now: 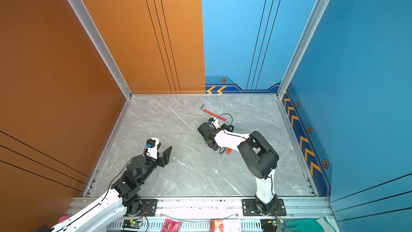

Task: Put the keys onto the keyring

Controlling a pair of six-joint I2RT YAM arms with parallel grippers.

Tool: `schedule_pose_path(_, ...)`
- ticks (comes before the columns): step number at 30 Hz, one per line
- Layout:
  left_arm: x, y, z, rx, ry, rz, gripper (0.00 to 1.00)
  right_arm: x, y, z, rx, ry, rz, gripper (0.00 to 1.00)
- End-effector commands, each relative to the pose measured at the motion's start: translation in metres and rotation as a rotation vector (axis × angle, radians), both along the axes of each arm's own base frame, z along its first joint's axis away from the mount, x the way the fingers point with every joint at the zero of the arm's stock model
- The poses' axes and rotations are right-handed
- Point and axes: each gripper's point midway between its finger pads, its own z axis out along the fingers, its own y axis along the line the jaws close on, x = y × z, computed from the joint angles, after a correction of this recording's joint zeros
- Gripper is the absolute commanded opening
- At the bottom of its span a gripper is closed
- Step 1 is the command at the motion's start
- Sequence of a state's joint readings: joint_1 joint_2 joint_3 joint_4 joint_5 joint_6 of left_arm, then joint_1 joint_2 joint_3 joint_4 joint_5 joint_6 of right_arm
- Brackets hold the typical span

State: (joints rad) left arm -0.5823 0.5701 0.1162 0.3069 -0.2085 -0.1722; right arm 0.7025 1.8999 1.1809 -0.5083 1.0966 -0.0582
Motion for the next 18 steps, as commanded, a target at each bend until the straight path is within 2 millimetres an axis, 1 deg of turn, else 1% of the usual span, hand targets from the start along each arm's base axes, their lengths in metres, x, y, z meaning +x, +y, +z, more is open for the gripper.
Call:
schedule_pose_path(1, 0.001, -0.002, 0.004, -0.015, -0.018, -0.016, 0.69, -0.009, -0.032, -0.014, 0.059, 0.030, -0.144, 0.05)
schedule_pose_path(5, 0.000, -0.003, 0.004, -0.016, -0.016, -0.020, 0.69, -0.011, -0.057, -0.023, 0.091, 0.061, -0.234, 0.06)
schedule_pose_path(8, 0.000, -0.003, 0.003, -0.016, -0.012, -0.020, 0.69, -0.012, -0.073, -0.031, 0.122, 0.094, -0.294, 0.09)
schedule_pose_path(13, 0.000, -0.004, 0.003, -0.017, -0.012, -0.024, 0.69, -0.009, -0.087, -0.041, 0.138, 0.128, -0.343, 0.13)
schedule_pose_path(18, 0.001, -0.004, 0.003, -0.017, -0.013, -0.023, 0.69, -0.006, -0.099, -0.050, 0.133, 0.146, -0.384, 0.22)
